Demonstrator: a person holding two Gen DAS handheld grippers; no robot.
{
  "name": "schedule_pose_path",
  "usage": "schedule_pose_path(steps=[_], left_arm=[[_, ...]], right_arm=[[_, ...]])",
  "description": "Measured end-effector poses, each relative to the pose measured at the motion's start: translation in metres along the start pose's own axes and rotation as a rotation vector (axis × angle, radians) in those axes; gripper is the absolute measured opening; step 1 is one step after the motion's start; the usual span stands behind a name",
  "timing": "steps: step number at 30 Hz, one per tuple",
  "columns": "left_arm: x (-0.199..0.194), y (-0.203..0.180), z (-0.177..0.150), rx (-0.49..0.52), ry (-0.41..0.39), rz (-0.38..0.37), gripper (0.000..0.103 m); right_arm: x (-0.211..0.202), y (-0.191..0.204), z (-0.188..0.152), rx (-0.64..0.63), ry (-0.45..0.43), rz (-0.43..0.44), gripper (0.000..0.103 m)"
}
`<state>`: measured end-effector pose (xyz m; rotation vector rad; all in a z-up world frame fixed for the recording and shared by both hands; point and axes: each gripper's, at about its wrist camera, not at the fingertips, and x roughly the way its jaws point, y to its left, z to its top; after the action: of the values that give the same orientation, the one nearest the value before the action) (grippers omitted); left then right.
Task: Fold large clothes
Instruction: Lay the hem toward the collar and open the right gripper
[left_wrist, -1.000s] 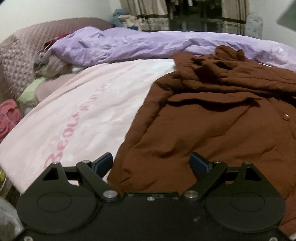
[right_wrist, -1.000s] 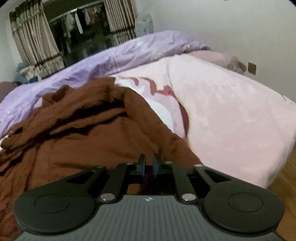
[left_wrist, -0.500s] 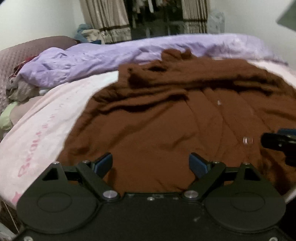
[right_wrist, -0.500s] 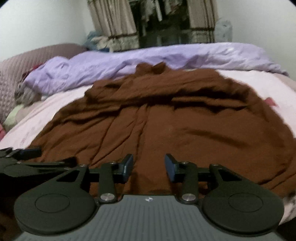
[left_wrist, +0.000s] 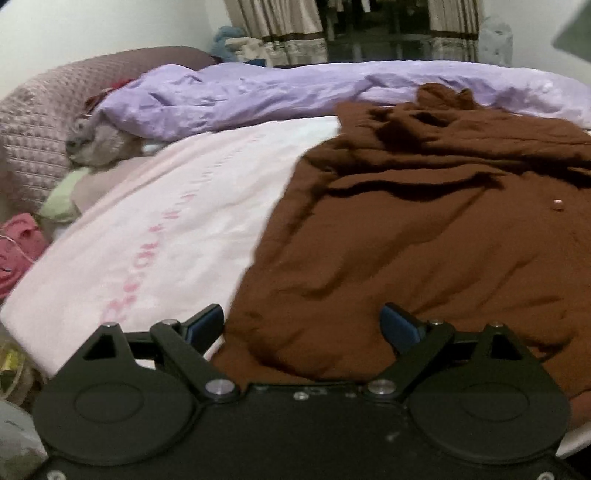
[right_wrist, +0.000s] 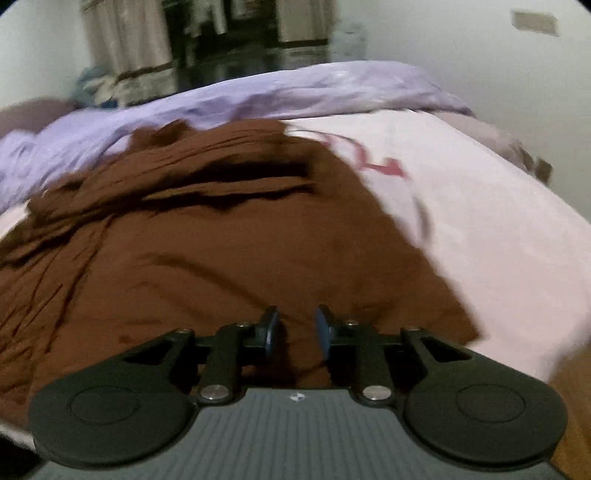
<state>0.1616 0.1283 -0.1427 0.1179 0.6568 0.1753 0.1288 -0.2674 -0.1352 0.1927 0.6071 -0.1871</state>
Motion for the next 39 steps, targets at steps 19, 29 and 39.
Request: schedule_pose_path(steps=[19,29,39], left_arm=[[-0.038,-0.099,-0.006,0.163,-0.030,-0.254,0.095],[-0.018,-0.044,-0.003,0.017,-0.001,-0.441,0.096],[-0.032,-0.048,-0.002,0.115,-0.054,-0.291,0.096]], right_arm=[[-0.027,0.124,-0.026,-0.248,-0.024,0.179,0.020],[-0.009,0.065,-0.017,-0.194,0.066,0.347,0.000],[-0.022,-0.021,-0.013,-0.033,0.000,0.048,0.012]])
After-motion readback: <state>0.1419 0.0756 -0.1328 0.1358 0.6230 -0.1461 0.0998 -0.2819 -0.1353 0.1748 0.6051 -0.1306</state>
